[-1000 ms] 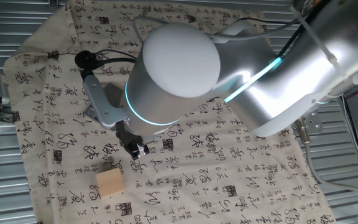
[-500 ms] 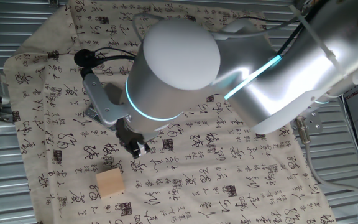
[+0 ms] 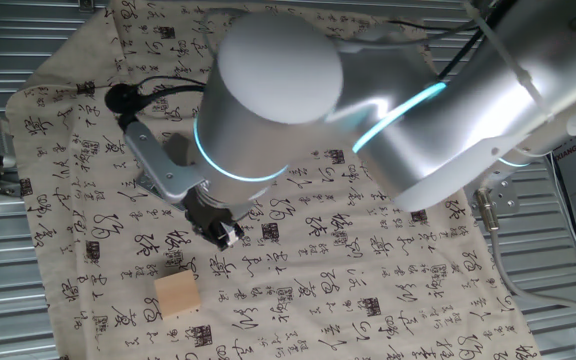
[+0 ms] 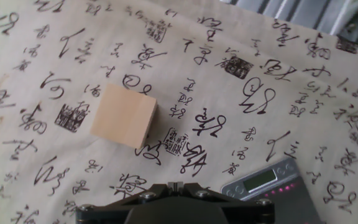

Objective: Place the block on the scale

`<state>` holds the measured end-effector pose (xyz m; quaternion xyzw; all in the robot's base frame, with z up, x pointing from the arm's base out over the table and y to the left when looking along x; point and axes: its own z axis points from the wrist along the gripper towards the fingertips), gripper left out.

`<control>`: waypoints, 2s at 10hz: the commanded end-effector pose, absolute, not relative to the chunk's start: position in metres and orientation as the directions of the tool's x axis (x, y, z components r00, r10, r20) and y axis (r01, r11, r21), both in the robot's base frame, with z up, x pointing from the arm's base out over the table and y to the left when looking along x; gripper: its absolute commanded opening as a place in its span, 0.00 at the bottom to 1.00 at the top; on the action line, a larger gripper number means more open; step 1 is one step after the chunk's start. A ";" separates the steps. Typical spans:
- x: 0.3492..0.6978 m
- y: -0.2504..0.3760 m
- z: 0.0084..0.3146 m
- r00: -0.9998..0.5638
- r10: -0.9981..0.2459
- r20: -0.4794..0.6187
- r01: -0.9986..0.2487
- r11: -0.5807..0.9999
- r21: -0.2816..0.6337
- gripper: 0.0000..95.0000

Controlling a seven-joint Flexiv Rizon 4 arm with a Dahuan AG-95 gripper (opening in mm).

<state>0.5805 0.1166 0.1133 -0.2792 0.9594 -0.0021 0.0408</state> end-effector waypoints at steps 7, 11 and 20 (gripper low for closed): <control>0.580 0.117 0.114 -0.906 -0.420 -0.052 -0.421 0.907 0.012 0.00; 0.580 0.117 0.114 -0.913 -0.401 -0.070 -0.405 0.913 0.053 0.00; 0.584 0.118 0.112 -0.922 -0.385 -0.051 -0.387 0.922 0.032 0.00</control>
